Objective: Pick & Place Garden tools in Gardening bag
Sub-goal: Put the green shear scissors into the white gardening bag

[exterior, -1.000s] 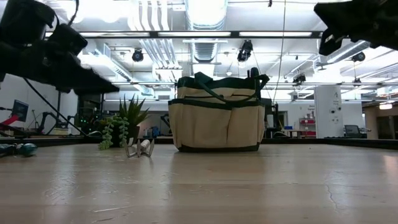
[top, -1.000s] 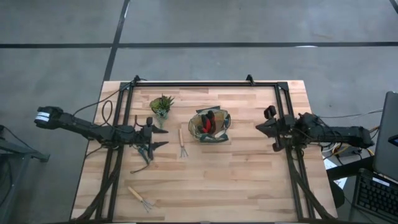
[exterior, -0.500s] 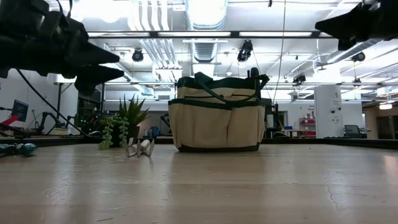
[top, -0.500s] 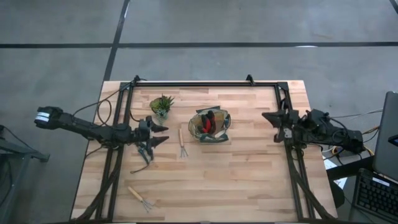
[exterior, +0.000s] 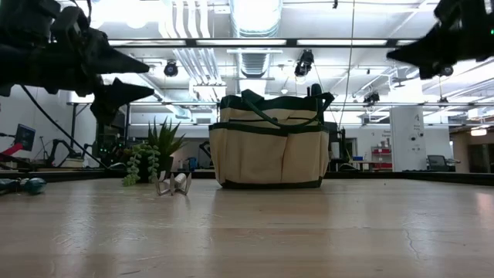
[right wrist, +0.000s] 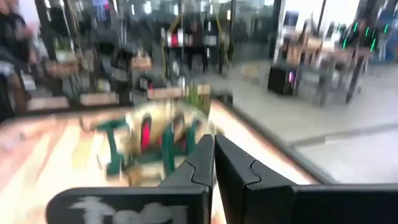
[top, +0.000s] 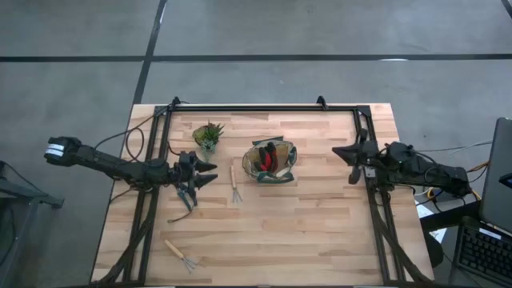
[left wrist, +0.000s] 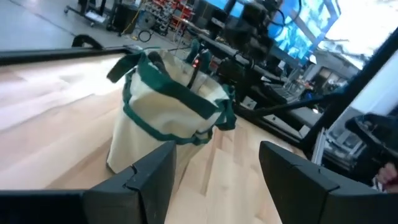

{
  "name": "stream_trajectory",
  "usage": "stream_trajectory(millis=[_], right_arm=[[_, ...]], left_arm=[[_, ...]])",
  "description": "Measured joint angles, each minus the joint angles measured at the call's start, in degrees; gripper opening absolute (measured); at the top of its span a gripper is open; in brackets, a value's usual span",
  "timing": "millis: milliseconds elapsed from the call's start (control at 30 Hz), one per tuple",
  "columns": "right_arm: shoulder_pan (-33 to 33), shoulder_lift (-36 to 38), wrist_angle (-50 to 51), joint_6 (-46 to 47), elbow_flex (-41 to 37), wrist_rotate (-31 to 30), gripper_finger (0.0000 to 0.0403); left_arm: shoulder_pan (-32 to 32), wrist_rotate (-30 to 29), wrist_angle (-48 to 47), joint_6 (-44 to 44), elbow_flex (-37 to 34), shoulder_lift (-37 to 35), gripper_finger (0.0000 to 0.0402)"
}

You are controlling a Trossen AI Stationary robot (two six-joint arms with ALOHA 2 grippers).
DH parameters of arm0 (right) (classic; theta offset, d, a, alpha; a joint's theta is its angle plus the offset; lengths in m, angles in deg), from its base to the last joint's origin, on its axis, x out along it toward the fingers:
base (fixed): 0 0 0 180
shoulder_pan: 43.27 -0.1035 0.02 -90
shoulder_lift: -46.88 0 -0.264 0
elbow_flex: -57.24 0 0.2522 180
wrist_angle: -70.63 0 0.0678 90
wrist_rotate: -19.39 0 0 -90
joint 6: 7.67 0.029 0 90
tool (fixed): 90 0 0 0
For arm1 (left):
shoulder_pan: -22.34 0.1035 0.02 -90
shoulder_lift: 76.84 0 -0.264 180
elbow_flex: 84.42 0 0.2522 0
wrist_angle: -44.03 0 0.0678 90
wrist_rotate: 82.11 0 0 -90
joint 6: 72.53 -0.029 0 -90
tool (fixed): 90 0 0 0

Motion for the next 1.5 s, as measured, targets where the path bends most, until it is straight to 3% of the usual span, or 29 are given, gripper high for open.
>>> stream_trajectory(millis=[133, 233, 300, 433, 567, 733, 1033, 1200, 1500], right_arm=[[0.01, 0.12, 3.24, 2.46, -1.06, 0.19, 0.0008], [0.0, -0.15, 3.37, 2.58, -2.17, 0.19, 0.0008], [0.0, -0.25, 3.66, 2.6, -2.76, 0.2, 0.0008], [0.0, -0.23, 3.76, 2.89, -3.28, 0.18, 0.0008], [0.0, -0.23, 3.96, 0.5, -3.3, 0.17, 0.0008], [0.0, -0.23, 3.96, -0.59, -3.3, 0.18, 0.0009], [0.0, -0.23, 3.96, -0.24, -3.3, 0.2, 0.0009], [0.0, -0.23, 3.96, -0.67, -3.3, 0.17, 0.0008], [0.0, -0.23, 3.96, -0.27, -3.3, 0.17, 0.0008]], left_arm=[[0.04, -1.69, -0.32, 4.31, 0.37, 0.06, 0.0234], [-0.02, -0.3, -2.48, 0.72, 2.68, 0.04, 0.0234], [-0.04, 1.57, -9.39, -1.84, 6.17, 0.04, 0.0234], [-0.09, 3.83, -39.39, -6.36, 18.26, 0.4, 0.0234], [-0.16, 1.59, -70.47, -7.94, 31.33, 2.97, 0.0234], [-3.16, 2.36, -92.64, -4.45, 40.54, 7.81, 0.0227], [-16.97, 5.03, -96.24, -3.13, 41.35, 17.97, 0.0187], [-22.97, 4.84, -96.29, 2.3, 40.14, 23.6, 0.0174], [-26.69, 3.7, -96.08, 2.97, 39.19, 33.06, 0.0168]])
